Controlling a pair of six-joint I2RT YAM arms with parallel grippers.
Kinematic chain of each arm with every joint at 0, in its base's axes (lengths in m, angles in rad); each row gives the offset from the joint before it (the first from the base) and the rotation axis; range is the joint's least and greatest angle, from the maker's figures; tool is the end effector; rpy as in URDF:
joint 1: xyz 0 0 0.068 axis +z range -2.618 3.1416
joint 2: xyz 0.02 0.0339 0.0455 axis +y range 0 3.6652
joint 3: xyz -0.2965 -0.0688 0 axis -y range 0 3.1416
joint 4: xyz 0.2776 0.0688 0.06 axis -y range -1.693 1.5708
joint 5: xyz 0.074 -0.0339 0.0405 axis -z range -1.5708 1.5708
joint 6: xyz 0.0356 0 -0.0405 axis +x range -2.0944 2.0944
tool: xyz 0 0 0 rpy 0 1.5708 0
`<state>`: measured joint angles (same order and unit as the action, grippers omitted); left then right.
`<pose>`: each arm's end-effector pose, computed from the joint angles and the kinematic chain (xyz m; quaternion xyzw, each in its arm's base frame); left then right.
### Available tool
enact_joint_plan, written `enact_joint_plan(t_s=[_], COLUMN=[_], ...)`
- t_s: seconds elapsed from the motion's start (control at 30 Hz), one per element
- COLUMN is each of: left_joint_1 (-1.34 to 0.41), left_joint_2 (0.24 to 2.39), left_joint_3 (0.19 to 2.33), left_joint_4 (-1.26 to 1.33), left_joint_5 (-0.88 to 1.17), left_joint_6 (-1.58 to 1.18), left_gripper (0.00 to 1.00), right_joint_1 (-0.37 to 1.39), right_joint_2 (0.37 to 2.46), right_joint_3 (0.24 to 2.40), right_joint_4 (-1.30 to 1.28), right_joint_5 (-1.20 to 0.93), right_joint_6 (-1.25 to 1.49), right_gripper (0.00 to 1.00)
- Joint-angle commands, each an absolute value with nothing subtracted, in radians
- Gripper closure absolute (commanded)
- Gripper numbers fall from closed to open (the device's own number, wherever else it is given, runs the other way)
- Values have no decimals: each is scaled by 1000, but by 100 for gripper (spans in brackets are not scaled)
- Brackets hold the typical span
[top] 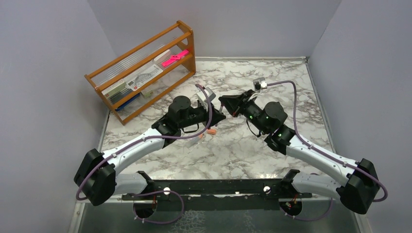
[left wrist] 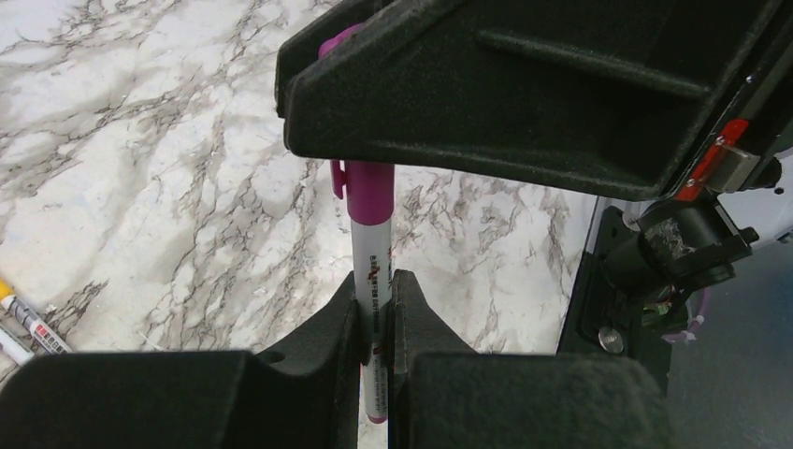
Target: Insert the pens into the pen caps
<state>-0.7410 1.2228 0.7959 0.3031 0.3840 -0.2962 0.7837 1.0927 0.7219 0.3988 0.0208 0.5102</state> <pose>0.2143 -0.2141 0.3187 0.2855 0.6897 -0.4463 0.4935 0.1943 0.1926 0.3352 -0.0876 0.6916 0.4263 0.5764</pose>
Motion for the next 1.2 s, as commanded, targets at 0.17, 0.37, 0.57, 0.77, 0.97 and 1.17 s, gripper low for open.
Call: enact_joint_plan(t_s=[0.17,0.37,0.57,0.77,0.97,1.17], left_joint_1=[-719,-715,-675,-579,-548,-548], left_joint_2=[1236,1268,1455,1774,1974,2054], left_joint_3=[777,713,879,1149,1330,1416], left_joint_4=[613,529,350,116,-5,-58], left_joint_5=[388,284,156,144,82,109], left_joint_6=[-373,-409,-400,-424,-388,-393], left_gripper=[100,100,100,100,100,100], right_joint_1=[845,844,844,844,842,842], right_joint_2=[1104,1043,977,952,936,951], right_joint_3=[844,906,842,776,738,737], right_joint_4=[5,-62,-120,-189,-217,-205], right_joint_5=[57,268,352,344,348,368], right_joint_6=[567,564,587,629,639,609], right_gripper=[61,43,43,43,43,44])
